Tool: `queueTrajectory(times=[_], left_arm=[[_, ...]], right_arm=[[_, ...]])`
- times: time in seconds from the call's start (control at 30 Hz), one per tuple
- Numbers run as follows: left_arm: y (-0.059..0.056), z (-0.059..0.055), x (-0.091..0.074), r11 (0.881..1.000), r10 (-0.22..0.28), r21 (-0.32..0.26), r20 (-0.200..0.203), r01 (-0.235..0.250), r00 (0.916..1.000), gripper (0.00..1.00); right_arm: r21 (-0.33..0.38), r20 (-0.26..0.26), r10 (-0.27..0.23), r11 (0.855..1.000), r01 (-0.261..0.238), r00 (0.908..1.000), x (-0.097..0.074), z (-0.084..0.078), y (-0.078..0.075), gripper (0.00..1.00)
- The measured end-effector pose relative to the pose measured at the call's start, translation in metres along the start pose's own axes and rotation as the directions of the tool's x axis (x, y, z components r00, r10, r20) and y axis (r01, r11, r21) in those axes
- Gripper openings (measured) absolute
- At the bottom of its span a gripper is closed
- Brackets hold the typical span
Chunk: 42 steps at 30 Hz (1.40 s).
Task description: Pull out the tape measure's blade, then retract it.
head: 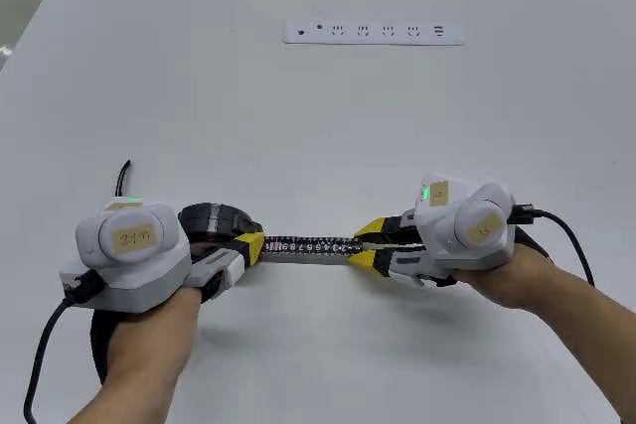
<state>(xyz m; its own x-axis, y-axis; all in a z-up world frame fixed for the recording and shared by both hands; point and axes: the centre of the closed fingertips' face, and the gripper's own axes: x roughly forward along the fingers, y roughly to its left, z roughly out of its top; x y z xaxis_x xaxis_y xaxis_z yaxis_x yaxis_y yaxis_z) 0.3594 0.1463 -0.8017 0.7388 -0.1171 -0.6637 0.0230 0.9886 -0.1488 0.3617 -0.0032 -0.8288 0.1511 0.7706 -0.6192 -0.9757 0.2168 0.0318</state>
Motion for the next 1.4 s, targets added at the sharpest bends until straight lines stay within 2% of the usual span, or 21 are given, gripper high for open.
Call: queueTrajectory(times=[0.57,1.4], left_arm=[[-0.001,0.000,-0.001,1.000,-0.006,-0.004,-0.002,0.006,1.0000,0.57],[-0.001,0.000,-0.001,1.000,-0.016,-0.012,-0.003,0.016,0.9999,0.57]], right_arm=[[0.014,0.022,0.014,1.000,-0.014,0.9997,0.016,0.012,0.006,0.12],[0.015,0.046,0.045,0.999,-0.046,0.9979,0.050,0.037,0.018,0.12]])
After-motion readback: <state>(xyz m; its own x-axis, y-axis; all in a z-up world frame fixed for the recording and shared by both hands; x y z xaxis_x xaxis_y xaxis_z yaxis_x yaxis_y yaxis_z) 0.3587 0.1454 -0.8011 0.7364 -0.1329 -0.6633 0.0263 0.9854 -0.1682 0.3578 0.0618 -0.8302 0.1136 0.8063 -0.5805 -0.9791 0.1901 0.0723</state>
